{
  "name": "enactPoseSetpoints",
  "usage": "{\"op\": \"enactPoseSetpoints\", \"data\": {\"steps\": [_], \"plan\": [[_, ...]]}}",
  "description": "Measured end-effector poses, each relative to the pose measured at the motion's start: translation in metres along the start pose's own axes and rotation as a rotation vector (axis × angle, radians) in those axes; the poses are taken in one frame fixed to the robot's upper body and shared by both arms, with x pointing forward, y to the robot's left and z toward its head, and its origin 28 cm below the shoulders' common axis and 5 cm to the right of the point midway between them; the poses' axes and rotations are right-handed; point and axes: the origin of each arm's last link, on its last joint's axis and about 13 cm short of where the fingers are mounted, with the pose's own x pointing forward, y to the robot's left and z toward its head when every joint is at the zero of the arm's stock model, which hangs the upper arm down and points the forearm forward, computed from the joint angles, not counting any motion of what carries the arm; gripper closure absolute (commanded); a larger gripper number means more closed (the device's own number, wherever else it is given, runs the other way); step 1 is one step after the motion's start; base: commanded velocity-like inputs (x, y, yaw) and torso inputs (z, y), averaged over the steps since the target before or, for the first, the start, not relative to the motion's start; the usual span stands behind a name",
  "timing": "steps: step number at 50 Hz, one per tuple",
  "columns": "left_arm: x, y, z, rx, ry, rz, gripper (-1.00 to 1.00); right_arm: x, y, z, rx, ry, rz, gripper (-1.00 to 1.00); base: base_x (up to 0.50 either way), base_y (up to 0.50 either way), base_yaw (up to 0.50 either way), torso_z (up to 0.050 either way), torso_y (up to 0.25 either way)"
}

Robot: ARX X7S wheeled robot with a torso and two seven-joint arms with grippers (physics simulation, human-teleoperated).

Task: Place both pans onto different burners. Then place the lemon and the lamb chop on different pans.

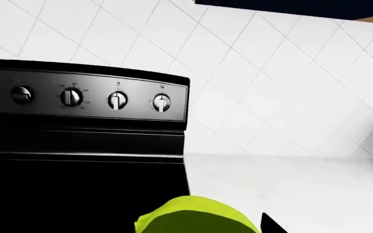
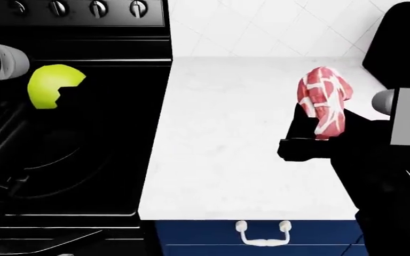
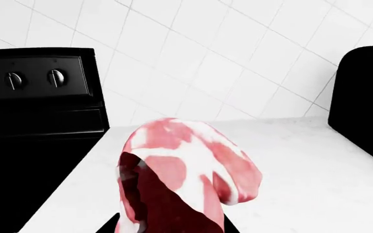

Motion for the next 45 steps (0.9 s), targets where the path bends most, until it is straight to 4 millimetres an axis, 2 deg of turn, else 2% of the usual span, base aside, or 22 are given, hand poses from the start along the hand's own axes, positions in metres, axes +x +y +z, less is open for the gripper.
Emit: {"op": "enactPoseSetpoints", "data": {"steps": [24, 45], "plan": [[-0.0014, 0.0022, 0.0071, 0.014, 0.006, 0.019, 1.00, -0.0027, 0.0014, 0.0063, -0.028, -0.019, -0.004, 1.00, 0.00, 0.50, 0.00, 0.000, 0.000], [-0.0086, 0.0041, -0.0001, 0.015, 0.000, 0.024, 1.00, -0.0089, 0.0019, 0.0085, -0.036, -0.030, -0.009, 1.00, 0.00, 0.50, 0.00, 0.000, 0.000]]}}
